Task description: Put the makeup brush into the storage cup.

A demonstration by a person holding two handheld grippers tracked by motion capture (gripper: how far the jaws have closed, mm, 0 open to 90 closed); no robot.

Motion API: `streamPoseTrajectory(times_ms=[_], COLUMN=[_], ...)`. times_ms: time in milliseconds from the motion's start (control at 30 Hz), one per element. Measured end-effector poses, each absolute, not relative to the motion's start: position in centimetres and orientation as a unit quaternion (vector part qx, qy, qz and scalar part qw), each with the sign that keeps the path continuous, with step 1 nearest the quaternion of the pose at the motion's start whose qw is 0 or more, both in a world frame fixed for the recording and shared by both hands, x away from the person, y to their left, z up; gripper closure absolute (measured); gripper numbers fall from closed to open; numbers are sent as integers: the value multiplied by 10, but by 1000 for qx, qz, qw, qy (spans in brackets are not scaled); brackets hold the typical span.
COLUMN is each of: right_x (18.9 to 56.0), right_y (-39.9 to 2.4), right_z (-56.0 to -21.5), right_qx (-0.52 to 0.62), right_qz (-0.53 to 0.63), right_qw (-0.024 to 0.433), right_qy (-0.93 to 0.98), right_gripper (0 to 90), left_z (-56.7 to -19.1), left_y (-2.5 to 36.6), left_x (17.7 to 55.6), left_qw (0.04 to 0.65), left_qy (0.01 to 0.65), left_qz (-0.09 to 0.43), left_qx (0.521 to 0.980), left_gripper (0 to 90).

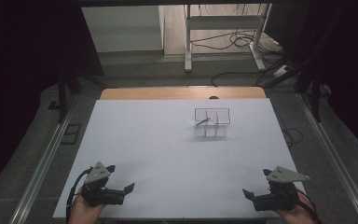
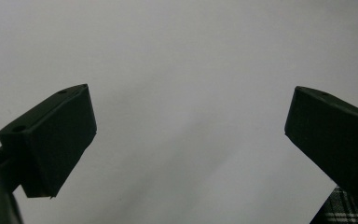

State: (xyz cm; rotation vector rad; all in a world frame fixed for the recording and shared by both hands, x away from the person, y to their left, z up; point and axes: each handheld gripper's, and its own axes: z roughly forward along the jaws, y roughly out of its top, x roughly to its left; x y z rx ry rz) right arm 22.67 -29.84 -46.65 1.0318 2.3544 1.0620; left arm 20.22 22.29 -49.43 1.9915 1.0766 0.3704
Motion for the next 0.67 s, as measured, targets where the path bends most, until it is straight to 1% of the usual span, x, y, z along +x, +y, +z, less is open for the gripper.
streamPoseTrajectory(times_ms=[300,667], right_x=[222,222], right_y=[-306,-310], right_z=[-471,-477], right_qx=[370,376], right_qz=[369,357], right_qw=[180,168], right_qy=[833,838], right_gripper=[0,0], left_z=[-495,-494], left_y=[223,222], left_x=[202,203], left_qw=[412,412], left_qy=[427,426], left_qz=[147,147], left_qx=[792,792], left_gripper=[24,24])
